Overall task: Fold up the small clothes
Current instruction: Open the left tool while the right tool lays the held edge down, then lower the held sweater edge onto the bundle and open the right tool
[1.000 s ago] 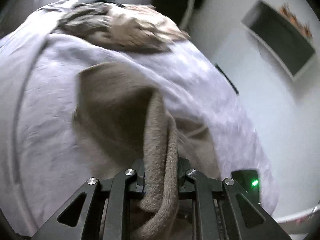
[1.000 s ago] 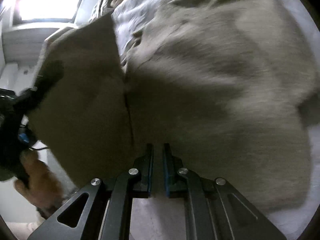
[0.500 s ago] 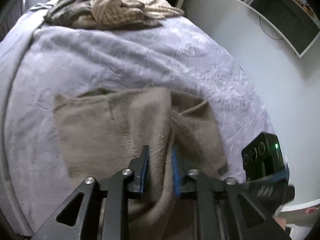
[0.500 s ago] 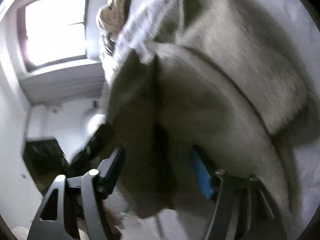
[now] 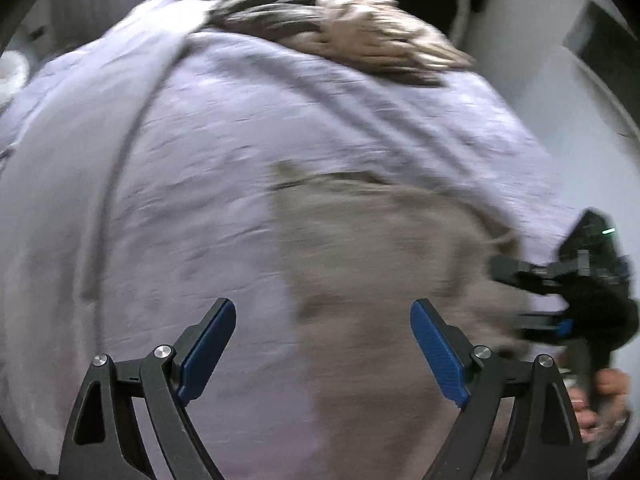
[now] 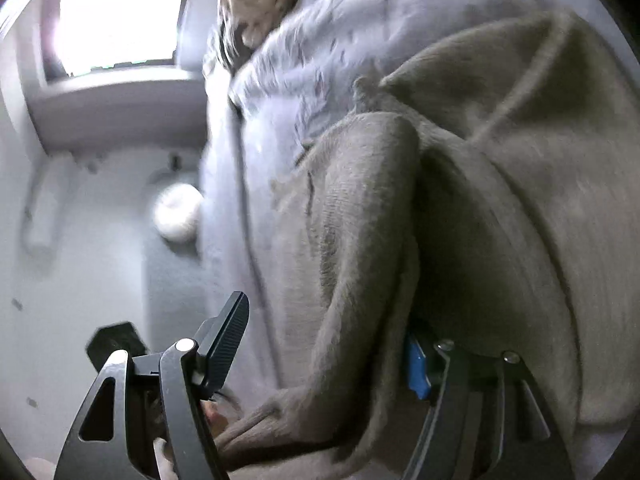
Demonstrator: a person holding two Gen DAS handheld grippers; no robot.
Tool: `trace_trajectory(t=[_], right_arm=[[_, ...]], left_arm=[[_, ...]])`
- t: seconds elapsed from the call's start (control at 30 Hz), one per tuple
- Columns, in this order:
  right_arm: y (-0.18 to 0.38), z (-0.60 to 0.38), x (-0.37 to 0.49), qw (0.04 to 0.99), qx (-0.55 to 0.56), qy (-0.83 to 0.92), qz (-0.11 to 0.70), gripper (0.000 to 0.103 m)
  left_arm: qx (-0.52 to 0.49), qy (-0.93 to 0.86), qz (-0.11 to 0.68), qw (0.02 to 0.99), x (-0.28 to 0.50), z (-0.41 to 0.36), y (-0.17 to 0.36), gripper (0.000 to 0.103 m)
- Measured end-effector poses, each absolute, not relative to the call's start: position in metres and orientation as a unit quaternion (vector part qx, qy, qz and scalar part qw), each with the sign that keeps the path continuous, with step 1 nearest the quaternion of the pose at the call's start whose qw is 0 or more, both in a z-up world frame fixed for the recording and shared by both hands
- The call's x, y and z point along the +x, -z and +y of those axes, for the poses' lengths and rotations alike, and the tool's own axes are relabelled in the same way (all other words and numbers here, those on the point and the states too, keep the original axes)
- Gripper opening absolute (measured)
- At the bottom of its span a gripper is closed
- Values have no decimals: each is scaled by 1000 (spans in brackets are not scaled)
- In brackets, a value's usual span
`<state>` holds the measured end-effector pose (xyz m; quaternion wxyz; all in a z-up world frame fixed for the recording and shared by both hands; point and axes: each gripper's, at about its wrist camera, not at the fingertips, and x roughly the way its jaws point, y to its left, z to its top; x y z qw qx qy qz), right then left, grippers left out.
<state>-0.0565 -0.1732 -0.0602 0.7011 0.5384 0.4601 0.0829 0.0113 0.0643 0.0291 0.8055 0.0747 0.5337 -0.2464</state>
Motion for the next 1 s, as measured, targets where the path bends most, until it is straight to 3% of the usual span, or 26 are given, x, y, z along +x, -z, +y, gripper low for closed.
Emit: trace_trajectory(t=[0.03,0.07,0.23,0.4,0.73,1.0], right_arm=[[58,-169,-49,710,508,-69,483,18],[56,-166,-46,717,491,-62,492,14],[9,-166,-55,773,458,-85,431,14],[-22,-187,-79,809,437,-82,385,14],[68,-247,-134,752,497,38,431,19],[46,-252,-128,755,487,48,435,27]], left_arm=[[76,233,535,809,13,71,-23,90],[75,225,539,808,15,77,-18,90],[78,208,567,793,17,87,3,90],[73,238,550,797,9,71,-10,90],[131,282,567,763,-16,15,24,90],[142,276,565,764,-12,21,17,90]])
